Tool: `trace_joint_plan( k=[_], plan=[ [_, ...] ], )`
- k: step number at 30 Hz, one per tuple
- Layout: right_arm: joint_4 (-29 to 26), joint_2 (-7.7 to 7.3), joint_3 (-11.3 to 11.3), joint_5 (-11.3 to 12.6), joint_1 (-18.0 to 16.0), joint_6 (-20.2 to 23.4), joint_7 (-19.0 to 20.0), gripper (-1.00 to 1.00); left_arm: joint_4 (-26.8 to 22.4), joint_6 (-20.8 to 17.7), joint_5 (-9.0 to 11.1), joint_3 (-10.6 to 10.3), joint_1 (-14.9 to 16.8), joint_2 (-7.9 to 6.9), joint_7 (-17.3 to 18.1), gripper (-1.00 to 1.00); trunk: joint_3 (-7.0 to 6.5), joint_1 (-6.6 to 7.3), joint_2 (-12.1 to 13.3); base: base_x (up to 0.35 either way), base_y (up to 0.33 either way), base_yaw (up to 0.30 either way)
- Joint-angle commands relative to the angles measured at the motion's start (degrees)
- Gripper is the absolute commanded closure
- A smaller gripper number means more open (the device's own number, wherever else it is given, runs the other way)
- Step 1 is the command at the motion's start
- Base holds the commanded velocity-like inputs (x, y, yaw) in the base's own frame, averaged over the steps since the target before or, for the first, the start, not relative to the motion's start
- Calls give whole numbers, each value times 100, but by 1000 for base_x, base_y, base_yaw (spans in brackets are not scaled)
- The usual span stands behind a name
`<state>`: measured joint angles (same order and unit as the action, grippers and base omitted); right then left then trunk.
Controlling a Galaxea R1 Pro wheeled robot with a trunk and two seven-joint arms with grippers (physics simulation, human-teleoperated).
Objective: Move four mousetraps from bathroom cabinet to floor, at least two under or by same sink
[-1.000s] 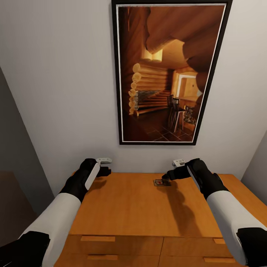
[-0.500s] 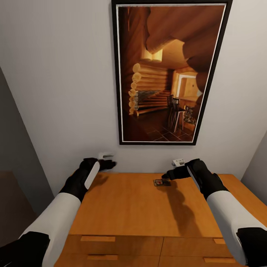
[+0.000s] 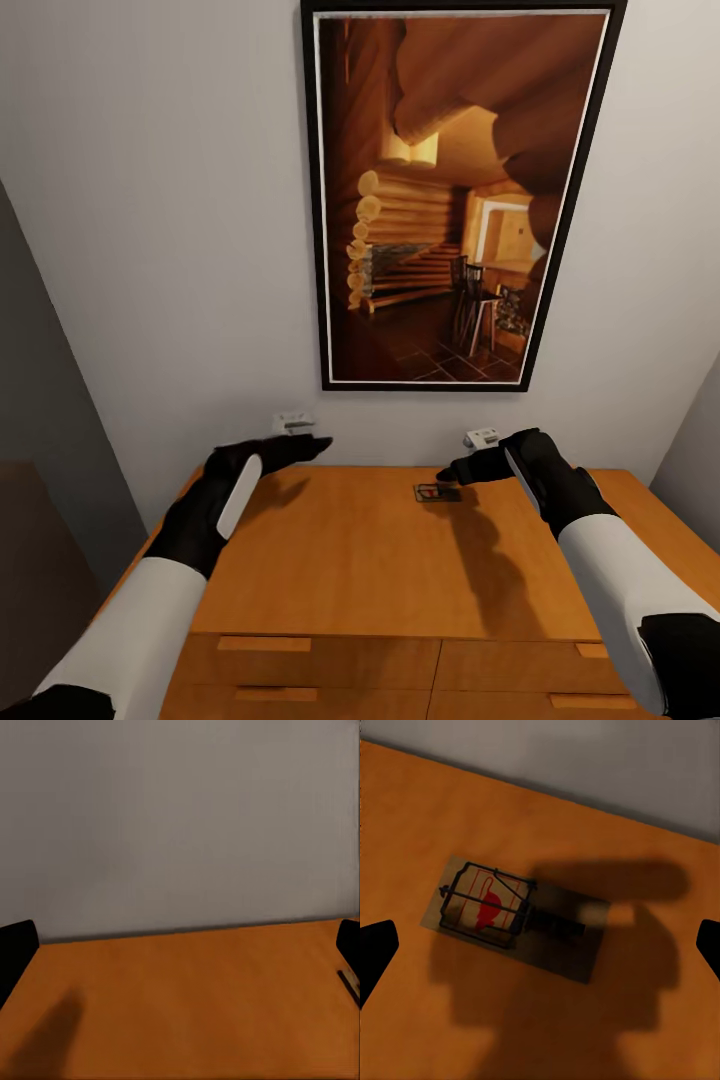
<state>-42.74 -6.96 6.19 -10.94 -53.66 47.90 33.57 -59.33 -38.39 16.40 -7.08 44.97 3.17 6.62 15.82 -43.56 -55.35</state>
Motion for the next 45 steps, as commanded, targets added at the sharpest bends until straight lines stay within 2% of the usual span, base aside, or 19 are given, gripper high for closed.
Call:
trace_joint_plan(
  k=[1, 3, 4, 10, 16, 19, 26, 30, 34, 39, 45],
  plan=[
    [-7, -3, 14, -60, -4, 8, 47, -100, -153, -40, -5, 5, -79, -20, 32, -100, 8, -1, -5, 0, 0, 0],
    [-7, -2, 14, -59, -4, 9, 48, -100, -425, -96, -8, 5, -231, -66, 58, -100, 8, -1, -5, 0, 0, 0],
    [-6, 4, 16, -56, -4, 9, 48, -100, -825, -450, -14, 5, -451, -159, 86, -100, 8, -1, -5, 0, 0, 0],
    [-4, 9, 15, -47, -4, 4, 49, -100, -1045, -959, -9, 3, -550, -218, 106, -100, 8, -1, -5, 0, 0, 0],
    [1, 10, 15, -42, -4, 1, 51, -100, -1243, -1249, 7, -87, -589, -245, 138, -100, 8, -1, -5, 0, 0, 0],
    [2, 10, 15, -41, -4, -7, 52, -100, -1314, -1363, 25, -318, -596, -248, 150, -100, 8, -1, -5, 0, 0, 0],
    [3, 10, 17, -40, -4, -15, 49, -100, -1501, -1669, 60, -1253, -602, -236, 161, -100, 8, -1, -5, 0, 0, 0],
    [3, 16, 19, -40, -5, -16, 47, -100, -1624, -1909, 170, -1630, -603, -225, 182, -100, 8, -1, -5, 0, 0, 0],
    [3, 18, 19, -40, -5, -17, 48, -100, -1721, -2043, 470, -1809, -604, -222, 276, -100, 8, -1, -5, 0, 0, 0],
    [3, 19, 17, -40, -4, -17, 49, -100, -1775, -2107, 869, -1913, -604, -221, 343, -100, 8, -1, -5, 0, 0, 0],
    [3, 19, 15, -40, -4, -17, 47, -100, -1808, -2131, 1036, -1951, -604, -229, 367, -100, 8, -1, -5, 0, 0, 0]
  ],
)
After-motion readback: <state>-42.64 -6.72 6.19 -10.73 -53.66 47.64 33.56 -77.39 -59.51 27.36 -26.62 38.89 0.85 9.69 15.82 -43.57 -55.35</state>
